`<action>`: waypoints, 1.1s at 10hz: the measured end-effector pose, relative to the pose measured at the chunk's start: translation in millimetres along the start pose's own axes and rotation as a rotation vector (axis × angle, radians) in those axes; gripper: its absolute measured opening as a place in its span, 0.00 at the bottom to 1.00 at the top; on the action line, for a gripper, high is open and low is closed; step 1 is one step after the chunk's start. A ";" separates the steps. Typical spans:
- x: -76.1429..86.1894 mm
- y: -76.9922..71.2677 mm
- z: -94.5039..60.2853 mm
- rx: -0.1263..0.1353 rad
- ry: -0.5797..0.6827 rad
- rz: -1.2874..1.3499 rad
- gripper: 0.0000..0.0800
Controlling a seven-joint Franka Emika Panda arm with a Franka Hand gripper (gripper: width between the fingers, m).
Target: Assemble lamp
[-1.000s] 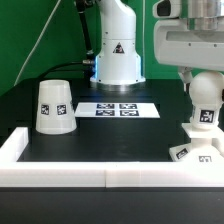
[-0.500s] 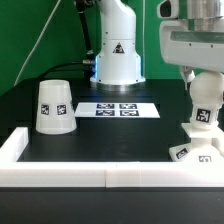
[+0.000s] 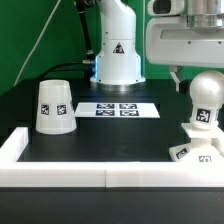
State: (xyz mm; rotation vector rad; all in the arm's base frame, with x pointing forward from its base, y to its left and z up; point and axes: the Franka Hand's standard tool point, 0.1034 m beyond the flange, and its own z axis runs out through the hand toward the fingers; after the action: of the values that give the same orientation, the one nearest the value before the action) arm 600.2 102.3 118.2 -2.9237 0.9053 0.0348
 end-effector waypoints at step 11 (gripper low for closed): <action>0.0 -2.6 2.5 -0.032 0.034 -1.065 0.87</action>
Offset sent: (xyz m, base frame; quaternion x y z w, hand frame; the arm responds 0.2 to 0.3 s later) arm -0.0104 0.0039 0.0021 -0.0413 0.0409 -0.3192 0.9459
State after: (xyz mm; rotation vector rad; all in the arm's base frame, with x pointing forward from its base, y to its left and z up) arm 601.6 104.7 115.8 -3.0154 -0.7118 -0.0676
